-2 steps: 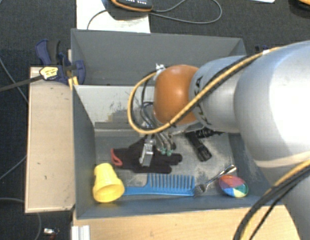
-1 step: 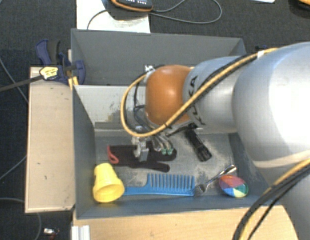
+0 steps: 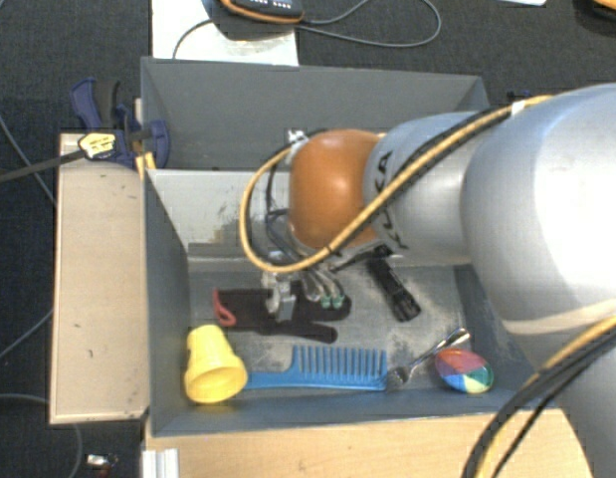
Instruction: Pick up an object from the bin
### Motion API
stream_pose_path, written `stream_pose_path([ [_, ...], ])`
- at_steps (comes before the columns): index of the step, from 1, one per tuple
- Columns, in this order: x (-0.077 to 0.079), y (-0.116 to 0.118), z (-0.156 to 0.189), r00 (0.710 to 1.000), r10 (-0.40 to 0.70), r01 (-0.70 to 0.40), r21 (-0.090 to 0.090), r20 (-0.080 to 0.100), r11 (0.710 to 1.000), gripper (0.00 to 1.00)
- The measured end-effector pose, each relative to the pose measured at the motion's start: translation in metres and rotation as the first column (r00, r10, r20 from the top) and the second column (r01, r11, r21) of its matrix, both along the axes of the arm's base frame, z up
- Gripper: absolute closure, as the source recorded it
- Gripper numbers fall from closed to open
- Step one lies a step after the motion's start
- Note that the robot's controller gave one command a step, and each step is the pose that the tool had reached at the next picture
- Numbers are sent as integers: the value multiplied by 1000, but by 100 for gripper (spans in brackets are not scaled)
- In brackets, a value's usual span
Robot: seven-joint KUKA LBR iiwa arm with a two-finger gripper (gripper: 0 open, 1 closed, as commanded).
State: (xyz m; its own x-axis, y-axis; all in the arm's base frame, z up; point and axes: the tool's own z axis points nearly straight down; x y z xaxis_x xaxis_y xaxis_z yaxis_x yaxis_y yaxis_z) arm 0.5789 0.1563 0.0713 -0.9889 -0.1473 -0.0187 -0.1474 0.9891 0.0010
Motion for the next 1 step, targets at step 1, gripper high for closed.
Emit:
stream_pose_path([
  [1,0,0,6,1000,-2,2,2,4,1000,100],
])
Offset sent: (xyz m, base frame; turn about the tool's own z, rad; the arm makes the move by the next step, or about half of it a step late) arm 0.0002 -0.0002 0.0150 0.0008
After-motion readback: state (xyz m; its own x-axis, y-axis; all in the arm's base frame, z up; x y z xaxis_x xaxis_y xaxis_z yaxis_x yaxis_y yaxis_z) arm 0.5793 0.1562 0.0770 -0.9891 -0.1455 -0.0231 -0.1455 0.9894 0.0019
